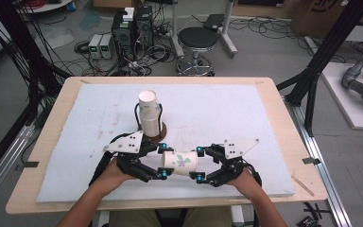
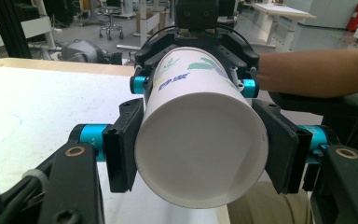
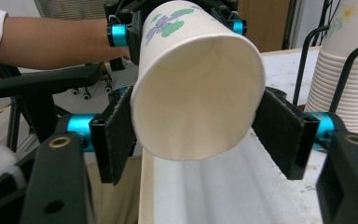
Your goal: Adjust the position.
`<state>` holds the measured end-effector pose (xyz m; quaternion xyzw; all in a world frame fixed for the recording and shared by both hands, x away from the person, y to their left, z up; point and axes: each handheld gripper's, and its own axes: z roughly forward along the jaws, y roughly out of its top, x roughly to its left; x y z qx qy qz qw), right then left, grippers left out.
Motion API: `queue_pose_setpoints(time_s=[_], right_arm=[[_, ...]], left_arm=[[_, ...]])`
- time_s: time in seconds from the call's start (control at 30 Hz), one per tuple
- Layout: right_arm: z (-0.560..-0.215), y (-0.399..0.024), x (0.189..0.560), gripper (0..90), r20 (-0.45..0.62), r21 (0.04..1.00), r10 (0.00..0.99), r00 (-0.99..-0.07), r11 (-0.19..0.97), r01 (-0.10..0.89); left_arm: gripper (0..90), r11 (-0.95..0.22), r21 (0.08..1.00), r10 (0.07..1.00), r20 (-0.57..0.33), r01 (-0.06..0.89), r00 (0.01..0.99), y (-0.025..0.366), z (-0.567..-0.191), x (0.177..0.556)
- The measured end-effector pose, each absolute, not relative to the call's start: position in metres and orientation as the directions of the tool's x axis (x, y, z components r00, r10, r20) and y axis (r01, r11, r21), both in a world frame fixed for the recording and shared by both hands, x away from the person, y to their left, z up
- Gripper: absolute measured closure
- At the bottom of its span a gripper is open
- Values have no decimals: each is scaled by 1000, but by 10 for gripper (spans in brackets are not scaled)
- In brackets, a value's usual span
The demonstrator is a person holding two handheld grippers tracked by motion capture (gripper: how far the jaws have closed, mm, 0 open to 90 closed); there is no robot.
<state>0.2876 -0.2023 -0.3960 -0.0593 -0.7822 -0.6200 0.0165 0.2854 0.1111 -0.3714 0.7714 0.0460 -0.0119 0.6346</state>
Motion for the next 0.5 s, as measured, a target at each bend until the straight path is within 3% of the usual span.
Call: queue_pose_setpoints(time_s=[0.33,0.43,0.5], right_arm=[[-393,-203,288,346,143,961,74,-987,228,157],[-391,-205,289,338,154,957,76,-985,237,168],[-391,-206,289,338,157,955,81,-984,240,172]], left_arm=[[352,-201,974,90,-89,105,992,111,-375,283],[158,-238,959,133,-124,153,983,108,-375,282],[141,-248,956,143,-125,158,982,109,-375,283]])
